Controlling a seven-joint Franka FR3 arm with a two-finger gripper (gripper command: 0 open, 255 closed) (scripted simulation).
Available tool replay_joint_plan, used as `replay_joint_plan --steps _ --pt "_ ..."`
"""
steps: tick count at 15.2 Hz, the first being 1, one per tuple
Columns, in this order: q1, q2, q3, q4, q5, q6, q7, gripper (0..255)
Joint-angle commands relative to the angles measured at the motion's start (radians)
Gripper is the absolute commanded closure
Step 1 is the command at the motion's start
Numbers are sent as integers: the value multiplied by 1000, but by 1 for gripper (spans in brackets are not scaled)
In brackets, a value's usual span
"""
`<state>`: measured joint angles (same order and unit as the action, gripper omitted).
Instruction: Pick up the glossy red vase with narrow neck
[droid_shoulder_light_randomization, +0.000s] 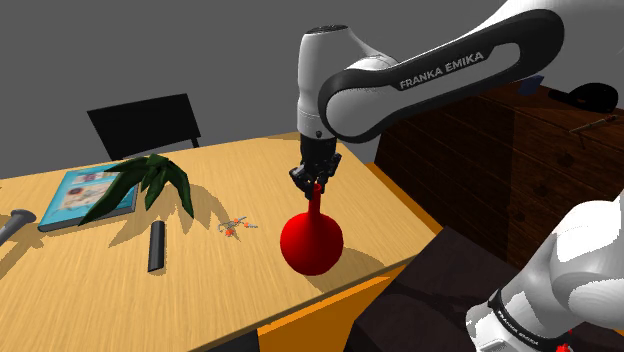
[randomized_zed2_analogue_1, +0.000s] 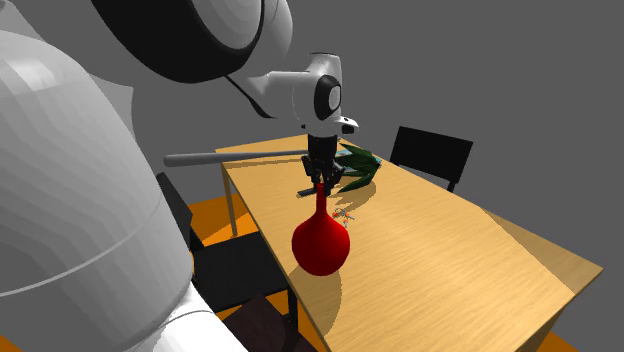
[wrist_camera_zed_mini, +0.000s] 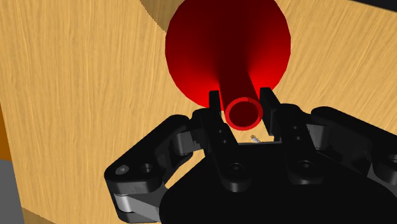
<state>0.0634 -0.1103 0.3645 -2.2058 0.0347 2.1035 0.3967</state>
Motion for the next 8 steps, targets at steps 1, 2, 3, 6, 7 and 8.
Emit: replay_joint_plan --steps 1,2,3,6,7,8 --pt "0 1 0 -1 0 0 0 255" --pt "0 0 0 -1 0 0 0 255" --pt "0 -1 0 -1 1 -1 0 255" --pt "0 -16 -2 25 6 -41 -4 255" --pt "0 -21 -3 34 7 -55 -6 255" --pt "0 -25 -4 43 9 -68 -7 255"
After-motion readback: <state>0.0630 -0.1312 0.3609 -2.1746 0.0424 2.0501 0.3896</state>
